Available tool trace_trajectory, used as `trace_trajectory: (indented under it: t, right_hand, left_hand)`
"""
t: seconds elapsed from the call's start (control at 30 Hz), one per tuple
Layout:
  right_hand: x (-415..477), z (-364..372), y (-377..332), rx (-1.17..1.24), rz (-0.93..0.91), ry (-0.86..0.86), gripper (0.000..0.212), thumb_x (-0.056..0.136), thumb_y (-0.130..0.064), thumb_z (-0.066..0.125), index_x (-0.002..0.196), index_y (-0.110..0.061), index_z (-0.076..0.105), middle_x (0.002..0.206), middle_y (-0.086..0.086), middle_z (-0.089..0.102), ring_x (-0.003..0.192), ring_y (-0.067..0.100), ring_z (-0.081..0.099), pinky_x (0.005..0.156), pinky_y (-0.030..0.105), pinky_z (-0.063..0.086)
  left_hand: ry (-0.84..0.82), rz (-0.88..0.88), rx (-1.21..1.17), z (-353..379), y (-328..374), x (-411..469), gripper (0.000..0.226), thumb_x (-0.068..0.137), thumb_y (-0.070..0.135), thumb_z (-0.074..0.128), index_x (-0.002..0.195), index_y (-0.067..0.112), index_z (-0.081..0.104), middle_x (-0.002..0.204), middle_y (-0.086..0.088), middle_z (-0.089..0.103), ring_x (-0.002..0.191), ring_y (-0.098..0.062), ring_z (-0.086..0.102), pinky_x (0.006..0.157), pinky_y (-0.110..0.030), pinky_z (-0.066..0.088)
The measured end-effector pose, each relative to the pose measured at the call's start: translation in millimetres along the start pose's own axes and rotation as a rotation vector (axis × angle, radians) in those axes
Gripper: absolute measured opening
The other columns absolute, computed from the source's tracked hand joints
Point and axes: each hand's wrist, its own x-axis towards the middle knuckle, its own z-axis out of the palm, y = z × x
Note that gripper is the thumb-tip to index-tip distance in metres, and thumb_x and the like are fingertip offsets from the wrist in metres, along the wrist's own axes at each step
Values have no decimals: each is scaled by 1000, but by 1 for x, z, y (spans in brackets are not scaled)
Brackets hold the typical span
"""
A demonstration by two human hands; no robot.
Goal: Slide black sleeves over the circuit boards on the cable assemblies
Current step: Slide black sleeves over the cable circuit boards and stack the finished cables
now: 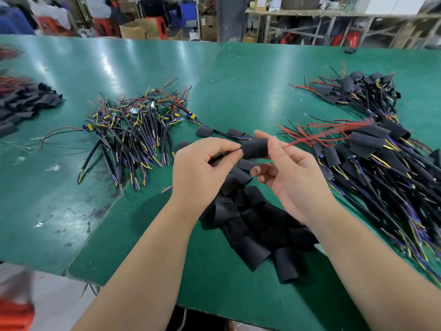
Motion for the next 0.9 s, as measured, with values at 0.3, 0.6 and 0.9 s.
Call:
trace_trajectory:
  t: [0.3, 0.6, 0.9]
  right_hand:
    - [4, -14, -6, 197, 75, 62, 15, 71, -8, 63, 80, -13, 73, 76, 5, 73, 66, 16, 70, 62, 20, 54]
    - [5, -21, -8, 46, -89, -56, 34, 63, -1, 71, 97, -10, 71, 82, -1, 68, 76, 13, 62, 74, 23, 50]
    - [5, -26, -10, -90, -116, -114, 25, 62, -16, 80, 87, -18, 76, 85, 0, 73, 82, 13, 65, 80, 22, 51]
  left_hand:
    - [-28, 149, 128, 5, 5, -2, 12, 78, 21, 76, 86, 12, 77, 79, 2, 73, 70, -17, 64, 68, -32, 52]
    - [-52, 98, 56, 4, 7, -2, 10, 80, 20, 74, 85, 11, 76, 81, 12, 68, 71, -7, 57, 69, -24, 47]
    - [-64, 128, 65, 4, 11, -3, 10, 80, 19, 73, 84, 11, 76, 80, 5, 72, 69, -18, 59, 67, -34, 49]
